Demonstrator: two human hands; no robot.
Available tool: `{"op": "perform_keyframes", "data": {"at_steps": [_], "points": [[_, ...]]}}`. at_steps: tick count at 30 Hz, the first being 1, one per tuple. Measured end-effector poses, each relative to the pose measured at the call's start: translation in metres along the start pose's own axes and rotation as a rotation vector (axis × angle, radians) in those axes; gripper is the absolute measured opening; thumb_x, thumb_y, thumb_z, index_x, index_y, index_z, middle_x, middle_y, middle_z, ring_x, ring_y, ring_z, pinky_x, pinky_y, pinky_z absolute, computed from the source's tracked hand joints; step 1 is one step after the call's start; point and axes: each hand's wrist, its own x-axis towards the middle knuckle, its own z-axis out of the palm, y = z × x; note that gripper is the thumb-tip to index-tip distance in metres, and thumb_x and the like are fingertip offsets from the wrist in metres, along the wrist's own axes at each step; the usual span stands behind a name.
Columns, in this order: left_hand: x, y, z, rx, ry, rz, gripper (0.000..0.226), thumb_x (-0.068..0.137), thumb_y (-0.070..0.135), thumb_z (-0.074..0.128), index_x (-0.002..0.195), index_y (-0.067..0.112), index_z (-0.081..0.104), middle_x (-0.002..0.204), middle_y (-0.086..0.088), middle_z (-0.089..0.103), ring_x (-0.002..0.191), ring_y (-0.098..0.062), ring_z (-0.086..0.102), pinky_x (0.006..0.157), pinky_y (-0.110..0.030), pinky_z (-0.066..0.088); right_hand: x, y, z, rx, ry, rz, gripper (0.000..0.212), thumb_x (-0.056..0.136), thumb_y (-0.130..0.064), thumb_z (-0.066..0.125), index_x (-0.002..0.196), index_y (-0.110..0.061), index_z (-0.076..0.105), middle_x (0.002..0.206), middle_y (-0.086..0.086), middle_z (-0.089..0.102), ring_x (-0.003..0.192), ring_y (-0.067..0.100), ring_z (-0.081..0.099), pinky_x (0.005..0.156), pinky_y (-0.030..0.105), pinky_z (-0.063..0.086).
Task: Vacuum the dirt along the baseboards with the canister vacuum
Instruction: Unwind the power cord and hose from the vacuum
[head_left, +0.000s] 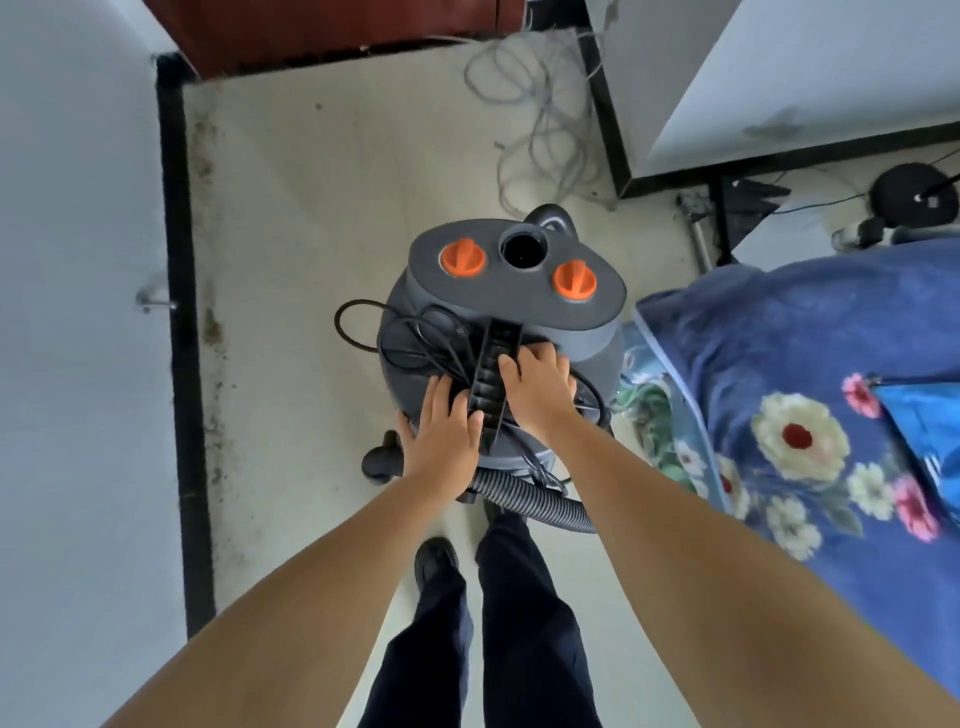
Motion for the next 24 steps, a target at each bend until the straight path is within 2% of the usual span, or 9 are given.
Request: {"op": "perform_keyframes", "data": {"at_steps": [7,12,17,24], "points": [[-0.090,-0.028,0.046,-0.034,0.000,-0.076,0.049,0.103,0.037,0.018,0.147,0.018,0.029,0.162,0.001,0.006,0.148,-0.012,-0.009,0.117,-0.057,0.006,-0.081,0.020,0.044,-0.046,-0.059,-0.081,0.042,0.103,-0.037,0.032,0.120,-0.007,0.056,0.141,0.012,0.038,0.129,0.034,0.029,0.105,0.048,0.025],[-0.154,-0.034,0.086,-0.063,0.013,-0.133,0.050,0.104,0.037,0.017,0.150,0.018,0.024,0.162,0.004,0.002,0.147,-0.010,-0.013,0.118,-0.055,0.002,-0.140,0.045,0.066,-0.042,-0.083,-0.160,0.039,0.103,-0.033,0.034,0.121,-0.008,0.057,0.141,0.009,0.039,0.129,0.029,0.031,0.105,0.045,0.026],[-0.209,-0.036,0.126,-0.089,0.003,-0.131,0.052,0.104,0.038,0.017,0.151,0.017,0.021,0.162,0.004,0.000,0.147,-0.010,-0.013,0.118,-0.054,0.000,-0.196,0.080,0.088,-0.065,-0.075,-0.193,0.038,0.103,-0.032,0.033,0.119,-0.007,0.057,0.139,0.008,0.038,0.127,0.029,0.033,0.104,0.047,0.026],[-0.295,-0.028,0.192,-0.079,0.030,-0.121,0.049,0.104,0.036,0.017,0.147,0.017,0.028,0.162,0.004,0.005,0.148,-0.010,-0.010,0.117,-0.057,0.005,-0.279,0.142,0.113,-0.077,-0.087,-0.193,0.039,0.103,-0.034,0.031,0.118,-0.008,0.056,0.139,0.007,0.037,0.126,0.028,0.034,0.103,0.046,0.028]]}}
